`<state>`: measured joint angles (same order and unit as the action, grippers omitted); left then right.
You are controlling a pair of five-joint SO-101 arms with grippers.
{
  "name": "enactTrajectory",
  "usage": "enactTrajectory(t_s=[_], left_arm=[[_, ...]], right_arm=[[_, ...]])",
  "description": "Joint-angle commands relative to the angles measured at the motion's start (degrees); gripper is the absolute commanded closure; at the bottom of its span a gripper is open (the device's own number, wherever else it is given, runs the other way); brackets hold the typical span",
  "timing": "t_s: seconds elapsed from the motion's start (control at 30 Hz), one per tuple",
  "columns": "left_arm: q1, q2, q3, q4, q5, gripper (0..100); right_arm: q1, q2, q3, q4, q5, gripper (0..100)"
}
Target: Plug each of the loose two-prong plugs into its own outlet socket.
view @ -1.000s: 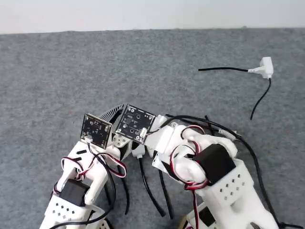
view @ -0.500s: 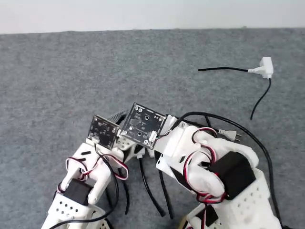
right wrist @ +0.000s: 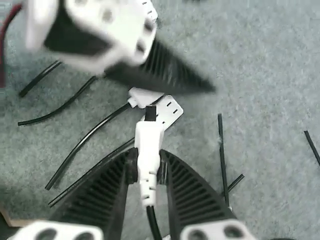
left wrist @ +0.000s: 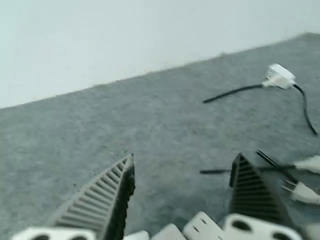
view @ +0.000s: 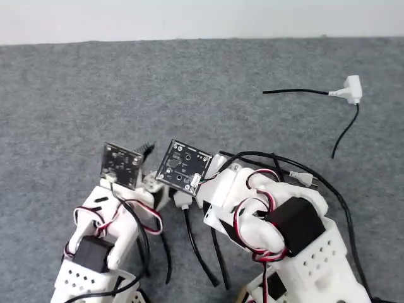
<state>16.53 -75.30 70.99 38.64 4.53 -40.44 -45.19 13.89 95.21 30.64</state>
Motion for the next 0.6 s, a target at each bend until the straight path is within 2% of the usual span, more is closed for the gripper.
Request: enactTrajectory(t_s=[0.0, 0.27, 0.57], left_arm=[[4.57, -0.79, -2.59, 1.67, 0.79, 70], [9.05, -0.79, 1.80, -2.46, 0.53, 70], [9.67, -0.44, 3.47, -4.40, 0.53, 70]], right_arm=[[-0.13, -0.57, -0.62, -2.24, -0.62, 99.1], [-0.31, -0.92, -0.70, -2.24, -0.62, 99.1], [-0.48, -1.10, -0.70, -2.24, -0.62, 99.1]])
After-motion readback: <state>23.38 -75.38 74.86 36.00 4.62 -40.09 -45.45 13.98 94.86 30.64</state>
